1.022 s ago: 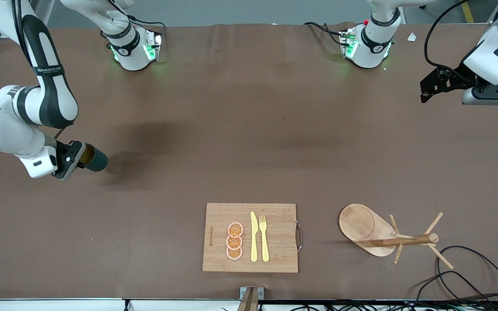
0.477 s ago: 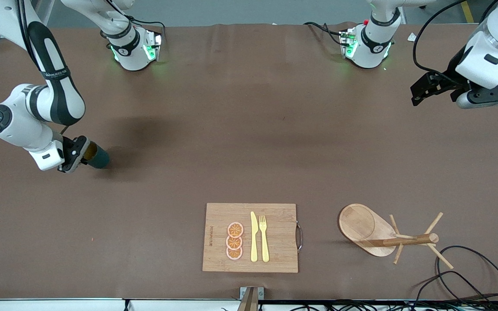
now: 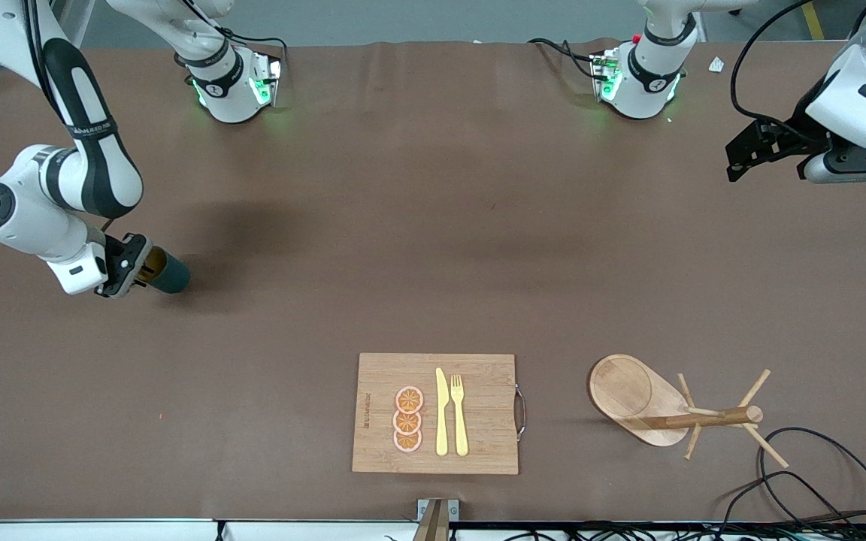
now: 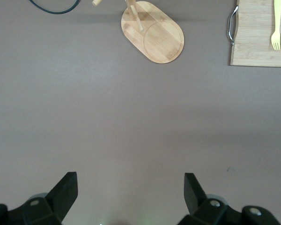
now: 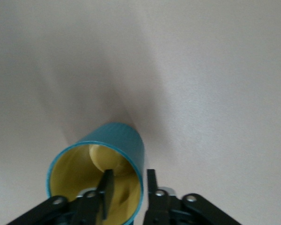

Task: Transfer cup from left to right arm and place
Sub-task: 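Carry the mug away from the cutting board and lower it with the right gripper, then open the right gripper to release the mug upright on the table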

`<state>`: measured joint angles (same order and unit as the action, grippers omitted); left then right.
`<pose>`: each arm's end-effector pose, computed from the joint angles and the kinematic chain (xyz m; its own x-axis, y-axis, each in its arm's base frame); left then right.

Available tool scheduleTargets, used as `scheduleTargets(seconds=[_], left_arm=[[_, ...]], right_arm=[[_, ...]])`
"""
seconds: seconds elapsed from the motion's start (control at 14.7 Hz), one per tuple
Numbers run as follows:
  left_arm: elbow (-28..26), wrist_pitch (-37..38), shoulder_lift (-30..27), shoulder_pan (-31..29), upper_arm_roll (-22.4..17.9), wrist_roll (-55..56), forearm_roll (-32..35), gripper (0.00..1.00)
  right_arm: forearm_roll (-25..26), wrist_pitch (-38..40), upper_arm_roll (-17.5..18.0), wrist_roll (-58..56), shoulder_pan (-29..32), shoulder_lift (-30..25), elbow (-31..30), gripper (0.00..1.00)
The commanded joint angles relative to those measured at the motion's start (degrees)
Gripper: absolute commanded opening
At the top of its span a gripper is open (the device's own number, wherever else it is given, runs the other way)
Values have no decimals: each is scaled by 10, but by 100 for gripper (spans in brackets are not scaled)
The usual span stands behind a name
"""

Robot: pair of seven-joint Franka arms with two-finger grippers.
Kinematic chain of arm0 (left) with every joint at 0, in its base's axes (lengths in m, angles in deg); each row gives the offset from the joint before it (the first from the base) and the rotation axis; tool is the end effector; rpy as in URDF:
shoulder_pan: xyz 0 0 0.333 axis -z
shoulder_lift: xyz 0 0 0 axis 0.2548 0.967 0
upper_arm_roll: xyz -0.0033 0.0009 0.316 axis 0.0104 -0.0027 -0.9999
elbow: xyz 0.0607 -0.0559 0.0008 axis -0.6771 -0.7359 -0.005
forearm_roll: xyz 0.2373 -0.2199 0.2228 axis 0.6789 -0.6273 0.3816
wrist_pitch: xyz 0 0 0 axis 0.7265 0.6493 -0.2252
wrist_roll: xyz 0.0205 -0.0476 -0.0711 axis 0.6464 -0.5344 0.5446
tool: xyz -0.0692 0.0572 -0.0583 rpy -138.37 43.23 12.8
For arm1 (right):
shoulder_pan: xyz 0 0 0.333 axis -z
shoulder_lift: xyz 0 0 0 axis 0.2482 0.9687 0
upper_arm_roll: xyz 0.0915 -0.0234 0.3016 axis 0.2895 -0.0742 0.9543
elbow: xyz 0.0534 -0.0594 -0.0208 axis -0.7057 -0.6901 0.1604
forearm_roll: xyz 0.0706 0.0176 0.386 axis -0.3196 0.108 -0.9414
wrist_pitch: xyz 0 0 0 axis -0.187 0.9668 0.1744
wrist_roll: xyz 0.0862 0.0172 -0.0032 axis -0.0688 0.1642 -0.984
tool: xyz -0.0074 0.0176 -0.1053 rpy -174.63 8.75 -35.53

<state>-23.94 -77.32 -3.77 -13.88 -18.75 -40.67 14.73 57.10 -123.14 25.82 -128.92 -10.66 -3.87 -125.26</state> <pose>0.5193 -0.0945 0.6458 0.9999 0.0034 0.0121 0.0035 -0.9999 -0.0158 0.5307 -0.0970 0.2608 0.3454 0.9384 -0.0087 0.9368 -0.3454 -0.0560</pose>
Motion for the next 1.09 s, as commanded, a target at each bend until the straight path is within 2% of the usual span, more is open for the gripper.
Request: scheduleTargets(seconds=[0.0, 0.2, 0.48, 0.68, 1.02], left_arm=[[12, 8, 5, -14, -1, -16, 0, 100], [13, 10, 5, -20, -1, -16, -1, 100], [12, 17, 3, -18, 5, -18, -1, 100], [14, 23, 3, -18, 6, -29, 0, 100], [18, 23, 6, -17, 5, -32, 2, 100]], right_arm=[[3, 99, 11, 5, 10, -45, 37, 100], [5, 235, 12, 69, 9, -74, 122, 100], [9, 347, 13, 92, 3, -68, 239, 100], [32, 365, 13, 94, -12, -67, 285, 100], [28, 390, 10, 85, -2, -50, 380, 100]])
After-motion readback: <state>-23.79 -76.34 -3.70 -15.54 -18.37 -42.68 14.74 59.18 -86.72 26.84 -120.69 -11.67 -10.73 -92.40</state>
